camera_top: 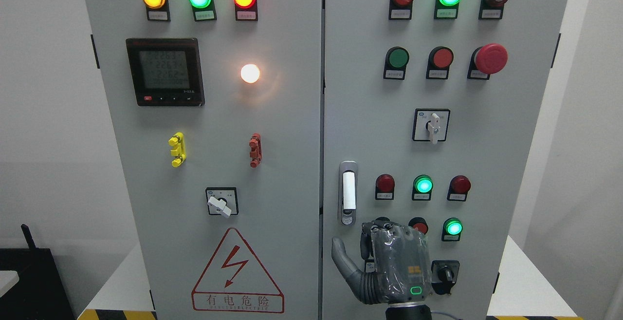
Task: Release door handle
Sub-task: 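Move the right hand up and close fingers around the silver handle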
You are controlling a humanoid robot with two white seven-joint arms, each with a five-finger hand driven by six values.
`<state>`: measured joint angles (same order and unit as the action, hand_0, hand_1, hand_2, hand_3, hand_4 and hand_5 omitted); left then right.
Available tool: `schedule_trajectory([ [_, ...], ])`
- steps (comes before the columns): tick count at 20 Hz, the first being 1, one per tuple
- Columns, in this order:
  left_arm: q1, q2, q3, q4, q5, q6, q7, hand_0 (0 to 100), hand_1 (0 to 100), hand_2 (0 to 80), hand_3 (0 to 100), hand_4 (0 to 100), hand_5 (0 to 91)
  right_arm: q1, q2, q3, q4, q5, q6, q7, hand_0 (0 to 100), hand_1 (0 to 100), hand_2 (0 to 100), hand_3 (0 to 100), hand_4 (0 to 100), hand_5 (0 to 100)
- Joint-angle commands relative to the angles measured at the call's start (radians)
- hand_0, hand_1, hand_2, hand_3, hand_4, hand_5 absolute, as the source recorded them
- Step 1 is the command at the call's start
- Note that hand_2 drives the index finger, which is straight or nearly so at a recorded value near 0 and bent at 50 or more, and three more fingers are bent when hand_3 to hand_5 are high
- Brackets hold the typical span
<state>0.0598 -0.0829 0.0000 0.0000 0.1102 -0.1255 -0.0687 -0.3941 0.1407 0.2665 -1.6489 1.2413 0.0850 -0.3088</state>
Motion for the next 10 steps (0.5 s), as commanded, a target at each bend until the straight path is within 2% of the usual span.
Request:
schedule_trajectory([
  [1,0.000,0.000,-0.012,-0.015,0.000,0.000,0.001,12,39,0.0,0,0,0.0,-0.025,0.002,-0.001,-0.003,0.003,0.021,0.011,34,32,100,100,100,98],
  [8,0.000,0.000,-0.012,-0.015,0.000,0.000,0.000,12,39,0.0,0,0,0.0,-0.058,0.002,0.000,-0.003,0.003,0.022,0.014,33,31,100,100,100,98],
  [10,0.000,0.000,-0.012,-0.015,0.000,0.000,0.000,12,39,0.0,0,0,0.0,-0.057,0.002,0.000,-0.003,0.003,0.022,0.026,33,31,100,100,100,98],
])
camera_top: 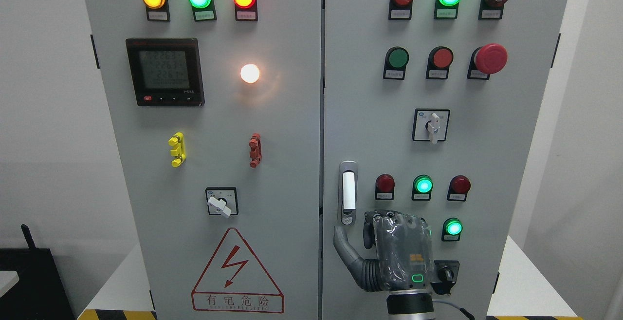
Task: Release door handle
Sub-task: 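Move the right hand up and close fingers around the silver handle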
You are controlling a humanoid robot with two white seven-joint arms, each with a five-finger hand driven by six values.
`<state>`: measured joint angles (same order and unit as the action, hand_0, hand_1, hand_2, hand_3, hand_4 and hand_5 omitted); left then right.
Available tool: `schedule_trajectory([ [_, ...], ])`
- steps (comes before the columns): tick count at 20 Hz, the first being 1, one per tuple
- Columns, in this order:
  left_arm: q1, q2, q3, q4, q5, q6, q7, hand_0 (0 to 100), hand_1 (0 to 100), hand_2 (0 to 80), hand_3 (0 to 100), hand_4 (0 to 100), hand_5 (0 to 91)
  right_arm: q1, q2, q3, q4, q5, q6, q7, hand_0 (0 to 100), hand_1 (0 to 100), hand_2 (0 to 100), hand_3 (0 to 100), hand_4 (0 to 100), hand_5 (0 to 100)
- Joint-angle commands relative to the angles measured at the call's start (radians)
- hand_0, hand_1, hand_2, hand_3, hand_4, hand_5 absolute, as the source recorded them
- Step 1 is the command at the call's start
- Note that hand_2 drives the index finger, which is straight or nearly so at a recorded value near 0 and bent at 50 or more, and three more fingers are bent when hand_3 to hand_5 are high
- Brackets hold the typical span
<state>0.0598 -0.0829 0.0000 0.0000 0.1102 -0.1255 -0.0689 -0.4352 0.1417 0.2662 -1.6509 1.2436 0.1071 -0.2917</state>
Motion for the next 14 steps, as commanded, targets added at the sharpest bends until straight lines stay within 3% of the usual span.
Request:
schedule_trajectory([
  [1,0.000,0.000,-0.012,-0.015,0.000,0.000,0.000,12,39,0.0,0,0,0.0,-0.019,0.001,0.001,0.000,0.002,0.000,0.014,33,31,100,100,100,98],
  [14,0.000,0.000,-0.012,-0.015,0.000,0.000,0.000,12,39,0.0,0,0,0.0,-0.057,0.001,0.002,0.016,0.007,0.002,0.032,32,32,100,100,100,98],
])
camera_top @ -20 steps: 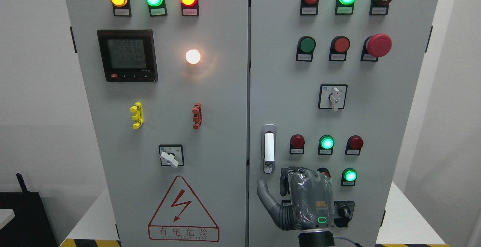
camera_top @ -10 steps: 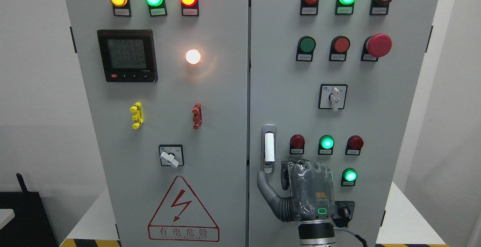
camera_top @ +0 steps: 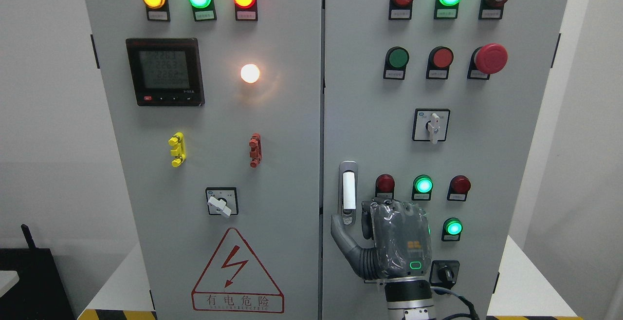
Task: Release door handle
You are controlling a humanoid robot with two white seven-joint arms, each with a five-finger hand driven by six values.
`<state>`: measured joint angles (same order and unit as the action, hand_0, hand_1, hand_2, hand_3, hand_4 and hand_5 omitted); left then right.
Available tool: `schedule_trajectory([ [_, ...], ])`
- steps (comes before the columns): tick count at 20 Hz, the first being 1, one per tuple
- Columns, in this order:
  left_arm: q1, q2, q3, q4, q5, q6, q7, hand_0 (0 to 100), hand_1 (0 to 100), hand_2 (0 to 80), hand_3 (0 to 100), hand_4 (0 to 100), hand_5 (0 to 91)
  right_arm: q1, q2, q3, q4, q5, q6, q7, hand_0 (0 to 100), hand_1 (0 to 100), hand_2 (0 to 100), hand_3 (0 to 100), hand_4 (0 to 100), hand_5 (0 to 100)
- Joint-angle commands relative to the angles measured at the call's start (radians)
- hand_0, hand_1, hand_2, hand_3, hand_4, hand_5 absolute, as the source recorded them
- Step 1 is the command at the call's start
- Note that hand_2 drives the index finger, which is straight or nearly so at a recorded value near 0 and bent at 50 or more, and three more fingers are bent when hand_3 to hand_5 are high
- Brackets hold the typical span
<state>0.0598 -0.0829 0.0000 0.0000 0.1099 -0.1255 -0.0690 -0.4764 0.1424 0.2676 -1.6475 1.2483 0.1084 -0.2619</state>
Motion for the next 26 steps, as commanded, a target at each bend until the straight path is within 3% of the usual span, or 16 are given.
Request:
schedule_trajectory([
  [1,0.000,0.000,-0.012,-0.015,0.001,0.000,0.000,12,39,0.0,0,0,0.0,-0.017,0.000,0.001,0.014,0.002,0.001,0.003,32,33,100,100,100,98],
  [9,0.000,0.000,-0.012,-0.015,0.001,0.000,0.000,12,39,0.0,0,0,0.0,-0.016,0.000,-0.002,0.015,0.002,0.016,0.003,34,41,100,100,100,98],
  [26,0.000,0.000,-0.012,-0.015,-0.001,0.000,0.000,12,39,0.0,0,0,0.0,-0.016,0.000,-0.008,0.014,0.000,0.016,0.001,43,39,100,100,100,98],
])
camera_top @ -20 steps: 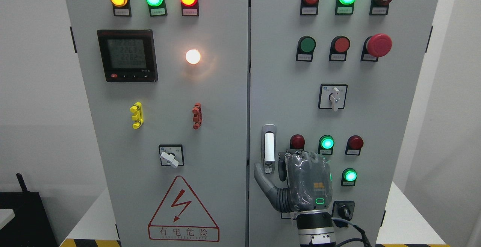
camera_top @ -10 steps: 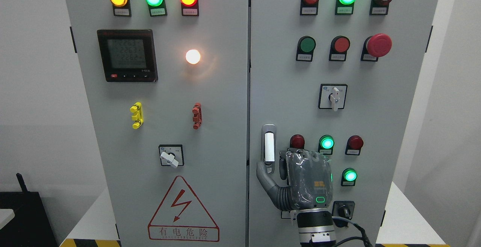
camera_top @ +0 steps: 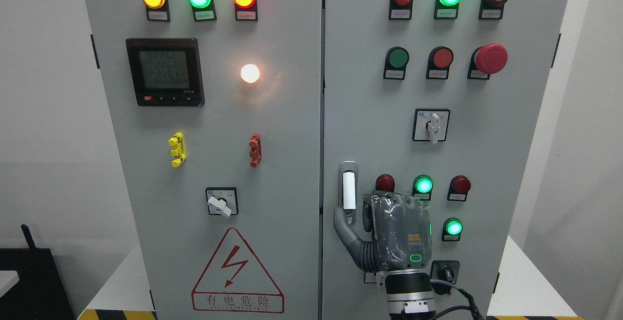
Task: Release door handle
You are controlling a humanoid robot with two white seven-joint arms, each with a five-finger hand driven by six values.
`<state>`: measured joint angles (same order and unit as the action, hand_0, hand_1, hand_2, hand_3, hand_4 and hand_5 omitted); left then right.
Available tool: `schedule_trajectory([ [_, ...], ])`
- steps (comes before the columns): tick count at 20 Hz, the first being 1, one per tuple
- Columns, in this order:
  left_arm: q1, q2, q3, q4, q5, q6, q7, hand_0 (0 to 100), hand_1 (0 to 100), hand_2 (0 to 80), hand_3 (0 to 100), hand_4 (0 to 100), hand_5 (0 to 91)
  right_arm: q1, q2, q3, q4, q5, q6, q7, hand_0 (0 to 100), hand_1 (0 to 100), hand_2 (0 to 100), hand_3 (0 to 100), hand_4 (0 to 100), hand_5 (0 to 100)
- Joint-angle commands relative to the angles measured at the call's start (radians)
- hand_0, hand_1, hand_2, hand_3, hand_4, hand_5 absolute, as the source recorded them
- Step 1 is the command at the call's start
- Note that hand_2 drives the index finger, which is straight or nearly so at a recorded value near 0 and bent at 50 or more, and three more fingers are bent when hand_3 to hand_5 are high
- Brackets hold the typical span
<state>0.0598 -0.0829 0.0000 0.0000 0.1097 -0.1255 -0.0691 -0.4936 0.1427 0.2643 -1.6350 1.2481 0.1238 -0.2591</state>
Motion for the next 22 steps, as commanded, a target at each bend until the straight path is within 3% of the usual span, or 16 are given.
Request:
schedule_trajectory([
  [1,0.000,0.000,-0.012,-0.015,-0.001,0.000,0.000,12,39,0.0,0,0,0.0,0.001,0.000,-0.005,0.001,0.001,0.000,-0.002,43,39,100,100,100,98],
  [22,0.000,0.000,-0.012,-0.015,0.001,0.000,0.000,12,39,0.0,0,0,0.0,0.003,0.003,-0.016,0.000,-0.003,-0.001,-0.011,50,44,100,100,100,98],
])
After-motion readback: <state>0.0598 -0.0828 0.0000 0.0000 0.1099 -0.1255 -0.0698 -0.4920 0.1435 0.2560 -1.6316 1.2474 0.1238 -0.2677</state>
